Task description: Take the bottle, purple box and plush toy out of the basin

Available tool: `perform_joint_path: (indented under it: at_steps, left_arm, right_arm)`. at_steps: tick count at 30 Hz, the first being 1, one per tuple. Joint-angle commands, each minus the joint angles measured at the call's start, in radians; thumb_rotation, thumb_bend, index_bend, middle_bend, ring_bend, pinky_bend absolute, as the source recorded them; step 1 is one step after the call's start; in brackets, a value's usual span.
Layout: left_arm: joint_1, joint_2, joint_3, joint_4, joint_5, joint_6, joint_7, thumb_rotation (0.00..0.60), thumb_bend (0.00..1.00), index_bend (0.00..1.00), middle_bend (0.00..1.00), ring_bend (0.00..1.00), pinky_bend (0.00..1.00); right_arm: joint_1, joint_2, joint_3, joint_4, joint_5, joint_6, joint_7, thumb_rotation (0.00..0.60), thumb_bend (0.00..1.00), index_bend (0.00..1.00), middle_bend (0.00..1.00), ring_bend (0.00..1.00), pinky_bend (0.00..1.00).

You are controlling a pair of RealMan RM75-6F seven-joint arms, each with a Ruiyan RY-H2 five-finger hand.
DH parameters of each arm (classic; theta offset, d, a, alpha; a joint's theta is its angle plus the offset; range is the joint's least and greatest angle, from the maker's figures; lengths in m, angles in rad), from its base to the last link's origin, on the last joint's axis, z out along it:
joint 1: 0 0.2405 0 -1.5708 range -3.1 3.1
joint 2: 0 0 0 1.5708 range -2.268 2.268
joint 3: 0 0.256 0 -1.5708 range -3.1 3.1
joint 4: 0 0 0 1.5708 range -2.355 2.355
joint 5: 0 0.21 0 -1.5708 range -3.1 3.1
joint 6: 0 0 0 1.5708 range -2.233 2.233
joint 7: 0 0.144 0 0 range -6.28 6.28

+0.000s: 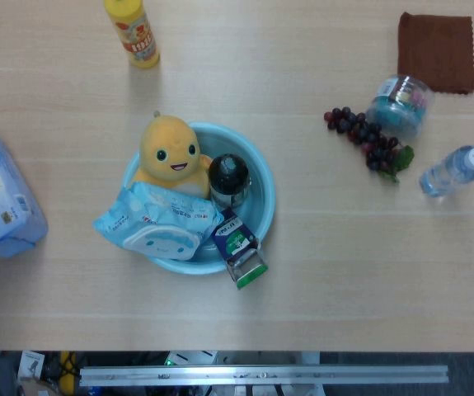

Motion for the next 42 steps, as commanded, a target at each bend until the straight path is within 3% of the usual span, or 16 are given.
perform_joint_path:
  at_steps: [1,26,35,42]
  left_arm:
    - [-0.001,0.000,0.000,-0.002,-0.001,-0.003,0.003,0.600,0.28,0.01,0.09,0.10,0.13]
    - [-0.009,0.001,-0.008,-0.002,-0.024,-0.023,0.003,0.600,0.28,0.01,0.09,0.10,0.13]
    - [-0.009,0.003,-0.004,-0.008,-0.021,-0.026,0.004,0.600,0.28,0.01,0.09,0.10,0.13]
    - [0.002,0.013,0.002,-0.012,-0.019,-0.012,0.002,0.600,0.28,0.01,0.09,0.10,0.13]
  right_arm:
    - [0.005,-0.002,0.000,0.001,0.004,-0.012,0.002,0.600,0.08,0.22,0.31,0.28,0.45]
    - [0.088,0.010,0.023,-0.051,0.008,-0.121,0.033,0.600,0.08,0.22,0.32,0.29,0.45]
    - [0.275,-0.019,0.090,-0.134,0.073,-0.373,0.020,0.600,0.08,0.30,0.34,0.31,0.49]
    - [0.445,-0.130,0.152,-0.154,0.220,-0.599,-0.039,0.600,0.08,0.34,0.35,0.31,0.49]
